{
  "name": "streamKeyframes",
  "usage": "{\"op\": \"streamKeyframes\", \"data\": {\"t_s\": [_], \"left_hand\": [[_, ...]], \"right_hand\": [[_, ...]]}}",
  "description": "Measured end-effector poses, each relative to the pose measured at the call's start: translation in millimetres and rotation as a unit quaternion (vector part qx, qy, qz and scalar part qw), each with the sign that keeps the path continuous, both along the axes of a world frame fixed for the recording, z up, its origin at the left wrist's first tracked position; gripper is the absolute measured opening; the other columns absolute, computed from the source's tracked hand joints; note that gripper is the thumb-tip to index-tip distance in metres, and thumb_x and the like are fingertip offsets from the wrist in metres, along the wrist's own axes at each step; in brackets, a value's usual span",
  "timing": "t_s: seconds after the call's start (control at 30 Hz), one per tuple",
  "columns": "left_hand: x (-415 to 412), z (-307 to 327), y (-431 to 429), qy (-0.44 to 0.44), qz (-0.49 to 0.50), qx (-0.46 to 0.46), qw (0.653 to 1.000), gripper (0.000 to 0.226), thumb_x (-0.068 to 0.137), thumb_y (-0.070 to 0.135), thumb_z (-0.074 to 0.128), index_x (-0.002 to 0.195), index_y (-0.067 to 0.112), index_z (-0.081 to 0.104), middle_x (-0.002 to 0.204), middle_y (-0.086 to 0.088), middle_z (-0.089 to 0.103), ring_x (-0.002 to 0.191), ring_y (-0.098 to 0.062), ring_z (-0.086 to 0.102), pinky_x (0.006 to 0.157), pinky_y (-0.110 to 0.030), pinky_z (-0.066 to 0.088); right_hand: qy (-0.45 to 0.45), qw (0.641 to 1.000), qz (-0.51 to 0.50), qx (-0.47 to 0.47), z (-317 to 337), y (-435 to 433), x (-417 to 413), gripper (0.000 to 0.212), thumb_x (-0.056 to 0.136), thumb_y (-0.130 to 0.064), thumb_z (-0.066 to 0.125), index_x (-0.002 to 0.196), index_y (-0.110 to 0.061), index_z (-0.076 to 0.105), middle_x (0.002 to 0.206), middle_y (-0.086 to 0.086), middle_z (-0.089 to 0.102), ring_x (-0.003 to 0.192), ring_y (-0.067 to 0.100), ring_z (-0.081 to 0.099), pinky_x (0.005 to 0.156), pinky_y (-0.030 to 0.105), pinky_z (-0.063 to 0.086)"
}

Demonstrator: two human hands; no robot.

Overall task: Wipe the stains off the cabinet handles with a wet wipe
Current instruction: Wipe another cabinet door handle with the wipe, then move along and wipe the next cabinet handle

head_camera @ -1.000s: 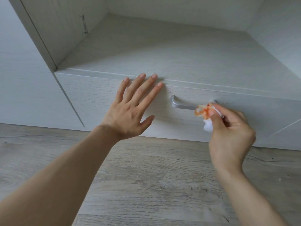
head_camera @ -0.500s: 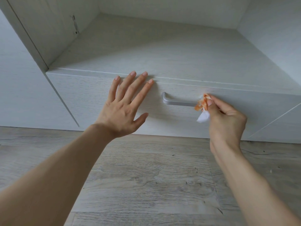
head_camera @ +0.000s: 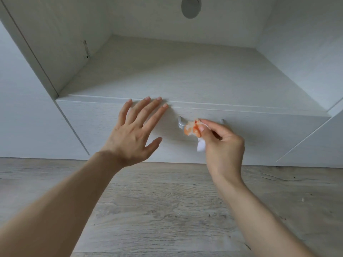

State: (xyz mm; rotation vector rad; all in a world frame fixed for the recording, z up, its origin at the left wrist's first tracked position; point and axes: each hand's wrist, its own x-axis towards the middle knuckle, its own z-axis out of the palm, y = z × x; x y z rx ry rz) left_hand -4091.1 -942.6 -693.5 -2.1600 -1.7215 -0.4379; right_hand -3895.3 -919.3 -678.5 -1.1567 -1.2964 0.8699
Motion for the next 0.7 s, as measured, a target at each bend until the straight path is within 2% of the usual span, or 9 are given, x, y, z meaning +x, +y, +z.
{"op": "streamKeyframes", "data": {"t_s": [0.1,0.2,0.27,0.33,0.4,0.43,0.57,0.63,0.7], "left_hand": [[-3.5,10.7,-0.9,0.006,-0.004,-0.026,1.0,0.069,0.087,0.046,0.039,0.149,0.016,0.028,0.153,-0.008,0.031,0.14,-0.029,0.025,0.115,-0.05,0.008],[-7.1,26.7,-0.8,0.021,-0.018,-0.071,0.997,0.064,0.09,0.042,0.044,0.148,0.016,0.031,0.152,-0.008,0.033,0.139,-0.029,0.029,0.115,-0.05,0.011],[-7.8,41.8,-4.6,0.024,-0.011,-0.121,0.992,0.065,0.093,0.04,0.049,0.149,0.016,0.028,0.154,-0.005,0.029,0.142,-0.026,0.025,0.117,-0.045,0.005],[-6.4,61.6,-10.3,0.037,0.007,-0.173,0.984,0.065,0.096,0.043,0.042,0.151,0.017,0.021,0.157,-0.001,0.02,0.144,-0.021,0.017,0.117,-0.039,-0.003],[-4.6,85.1,-15.8,0.058,0.022,-0.213,0.975,0.063,0.098,0.045,0.035,0.152,0.017,0.017,0.159,0.001,0.014,0.145,-0.019,0.012,0.116,-0.036,-0.007],[-3.7,99.4,-18.6,0.06,0.028,-0.233,0.97,0.062,0.098,0.045,0.034,0.152,0.018,0.016,0.158,0.001,0.014,0.145,-0.018,0.012,0.116,-0.036,-0.007],[-0.2,175.8,-35.4,0.059,0.042,-0.3,0.951,0.058,0.099,0.045,0.033,0.15,0.022,0.019,0.158,0.003,0.015,0.144,-0.017,0.013,0.116,-0.037,-0.003],[-0.9,225.9,-48.0,0.06,0.049,-0.324,0.943,0.057,0.099,0.045,0.033,0.15,0.024,0.02,0.157,0.004,0.017,0.143,-0.017,0.016,0.117,-0.037,0.0],[-3.7,283.7,-59.8,0.048,0.068,-0.34,0.937,0.056,0.099,0.045,0.034,0.149,0.023,0.021,0.156,0.004,0.02,0.142,-0.016,0.019,0.117,-0.036,0.004]], "right_hand": [[-0.025,1.0,0.001,-0.008,16.0,10.8,1.9,0.02,0.084,-0.015,0.067,0.081,-0.034,0.07,0.089,-0.007,0.071,0.074,-0.002,0.063,0.067,0.008,0.044],[-0.108,0.993,0.035,-0.036,35.0,16.0,4.9,0.015,0.084,-0.017,0.066,0.085,-0.03,0.072,0.087,-0.007,0.07,0.075,0.003,0.062,0.067,0.011,0.045],[-0.158,0.984,0.061,-0.063,52.3,15.2,6.3,0.014,0.084,-0.016,0.066,0.083,-0.03,0.071,0.084,-0.009,0.069,0.072,0.0,0.06,0.064,0.008,0.042],[-0.192,0.974,0.083,-0.09,75.3,12.5,7.9,0.015,0.083,-0.015,0.066,0.079,-0.028,0.071,0.076,-0.01,0.067,0.064,-0.001,0.057,0.06,0.007,0.039],[-0.213,0.965,0.103,-0.116,102.2,9.1,7.0,0.012,0.083,-0.013,0.067,0.084,-0.021,0.074,0.074,-0.008,0.067,0.062,0.001,0.056,0.06,0.011,0.039],[-0.219,0.961,0.112,-0.125,116.9,7.1,5.7,0.011,0.083,-0.012,0.067,0.086,-0.019,0.075,0.076,-0.007,0.067,0.065,0.001,0.057,0.06,0.011,0.04],[-0.268,0.944,0.143,-0.129,188.0,-6.9,0.5,0.016,0.082,-0.007,0.065,0.088,-0.017,0.075,0.075,-0.011,0.061,0.069,-0.008,0.054,0.059,-0.001,0.035],[-0.276,0.939,0.158,-0.132,236.1,-13.4,0.9,0.016,0.08,-0.004,0.063,0.082,-0.015,0.075,0.073,-0.016,0.058,0.07,-0.013,0.054,0.061,-0.002,0.034],[-0.278,0.934,0.169,-0.145,292.3,-17.5,0.9,0.015,0.08,-0.005,0.062,0.072,-0.013,0.072,0.072,-0.012,0.062,0.073,-0.014,0.053,0.06,-0.001,0.035]]}}
